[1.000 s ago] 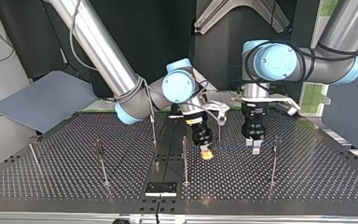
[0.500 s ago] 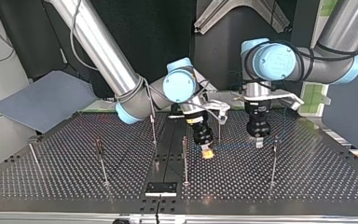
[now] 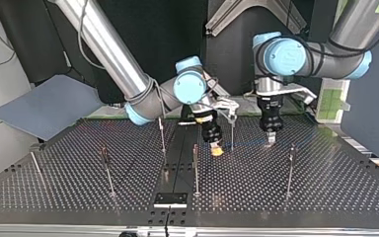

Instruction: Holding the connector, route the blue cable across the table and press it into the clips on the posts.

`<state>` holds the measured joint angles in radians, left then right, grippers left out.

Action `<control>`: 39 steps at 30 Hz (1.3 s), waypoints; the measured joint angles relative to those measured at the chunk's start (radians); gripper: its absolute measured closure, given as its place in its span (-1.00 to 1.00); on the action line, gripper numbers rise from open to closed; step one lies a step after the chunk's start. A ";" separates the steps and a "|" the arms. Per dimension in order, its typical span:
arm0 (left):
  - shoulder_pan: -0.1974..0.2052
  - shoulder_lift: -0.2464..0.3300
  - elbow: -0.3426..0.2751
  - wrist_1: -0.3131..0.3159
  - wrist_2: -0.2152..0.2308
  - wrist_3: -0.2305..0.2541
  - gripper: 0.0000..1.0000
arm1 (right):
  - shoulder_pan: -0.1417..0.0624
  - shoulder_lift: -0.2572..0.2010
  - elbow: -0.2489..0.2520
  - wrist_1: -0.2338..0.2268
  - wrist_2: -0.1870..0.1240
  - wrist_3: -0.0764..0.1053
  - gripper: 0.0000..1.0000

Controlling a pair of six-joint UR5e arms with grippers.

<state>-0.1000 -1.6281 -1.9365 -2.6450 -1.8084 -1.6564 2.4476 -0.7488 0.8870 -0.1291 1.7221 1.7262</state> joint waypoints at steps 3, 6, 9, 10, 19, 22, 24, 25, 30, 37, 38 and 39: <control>-0.005 -0.001 -0.026 0.025 0.005 -0.009 1.00 | 0.000 0.000 0.025 0.001 -0.001 0.000 1.00; -0.011 -0.007 -0.050 0.050 0.005 -0.013 1.00 | 0.000 -0.001 0.049 0.001 -0.001 -0.001 1.00; -0.017 -0.021 -0.072 0.071 0.002 -0.015 1.00 | 0.000 -0.001 0.076 0.001 -0.001 -0.008 1.00; -0.018 -0.026 -0.078 0.077 0.000 -0.016 1.00 | 0.000 -0.002 0.088 0.002 -0.001 -0.011 1.00; -0.022 -0.093 -0.147 0.147 -0.007 -0.032 1.00 | 0.000 -0.021 0.172 0.001 0.000 -0.046 1.00; -0.024 -0.110 -0.172 0.170 -0.007 -0.037 1.00 | -0.001 -0.040 0.192 0.000 0.000 -0.054 1.00; -0.028 -0.115 -0.187 0.180 -0.007 -0.039 1.00 | -0.001 -0.054 0.206 0.000 0.001 -0.058 1.00; -0.030 -0.116 -0.195 0.183 -0.007 -0.039 1.00 | -0.001 -0.063 0.215 -0.001 0.001 -0.061 1.00; -0.042 -0.118 -0.231 0.202 -0.003 -0.043 1.00 | -0.003 -0.097 0.253 -0.002 0.003 -0.077 1.00; -0.055 -0.120 -0.245 0.239 0.026 -0.052 1.00 | -0.002 -0.109 0.319 -0.008 0.004 -0.094 1.00; -0.056 -0.121 -0.245 0.245 0.031 -0.056 1.00 | -0.002 -0.109 0.328 -0.010 0.004 -0.095 1.00; -0.056 -0.123 -0.245 0.250 0.034 -0.058 1.00 | -0.002 -0.109 0.337 -0.012 0.004 -0.095 1.00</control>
<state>-0.1562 -1.7507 -2.1811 -2.3955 -1.7742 -1.7147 2.4457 -0.8582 1.2245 -0.1414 1.7260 1.6314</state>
